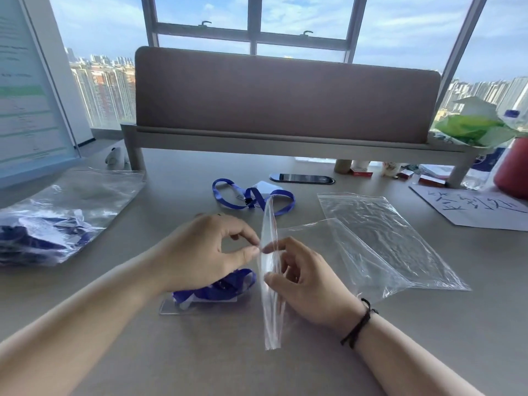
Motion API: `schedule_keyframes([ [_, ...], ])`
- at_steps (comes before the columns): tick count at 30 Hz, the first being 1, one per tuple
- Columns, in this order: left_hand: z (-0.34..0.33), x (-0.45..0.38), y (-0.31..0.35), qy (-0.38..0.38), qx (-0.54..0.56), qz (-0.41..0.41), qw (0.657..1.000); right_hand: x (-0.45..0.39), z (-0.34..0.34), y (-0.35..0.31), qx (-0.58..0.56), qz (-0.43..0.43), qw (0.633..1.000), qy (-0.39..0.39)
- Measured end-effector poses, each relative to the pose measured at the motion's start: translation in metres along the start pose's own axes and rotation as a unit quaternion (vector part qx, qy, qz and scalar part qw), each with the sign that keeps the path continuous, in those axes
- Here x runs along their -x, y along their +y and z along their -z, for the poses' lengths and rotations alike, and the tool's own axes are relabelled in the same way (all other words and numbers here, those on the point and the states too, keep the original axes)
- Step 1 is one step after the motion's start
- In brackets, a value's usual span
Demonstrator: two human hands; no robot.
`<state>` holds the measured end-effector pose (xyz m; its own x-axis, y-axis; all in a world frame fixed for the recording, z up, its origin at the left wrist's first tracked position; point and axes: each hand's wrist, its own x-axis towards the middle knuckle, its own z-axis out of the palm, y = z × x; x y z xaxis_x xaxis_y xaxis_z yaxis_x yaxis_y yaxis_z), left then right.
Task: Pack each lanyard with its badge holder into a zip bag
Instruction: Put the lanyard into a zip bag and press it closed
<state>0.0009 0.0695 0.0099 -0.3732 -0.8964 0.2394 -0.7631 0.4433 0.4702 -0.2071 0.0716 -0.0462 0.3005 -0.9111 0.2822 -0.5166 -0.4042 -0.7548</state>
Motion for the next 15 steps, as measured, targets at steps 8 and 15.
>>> schedule_keyframes([
  [8,0.0,0.024,-0.065,-0.208,-0.003,0.021,0.978,-0.006,-0.005,0.006,0.027,-0.013,0.999,-0.01],
  [15,-0.003,0.022,-0.07,-0.122,-0.019,-0.018,0.992,-0.011,-0.013,-0.004,0.178,-0.065,0.981,-0.042],
])
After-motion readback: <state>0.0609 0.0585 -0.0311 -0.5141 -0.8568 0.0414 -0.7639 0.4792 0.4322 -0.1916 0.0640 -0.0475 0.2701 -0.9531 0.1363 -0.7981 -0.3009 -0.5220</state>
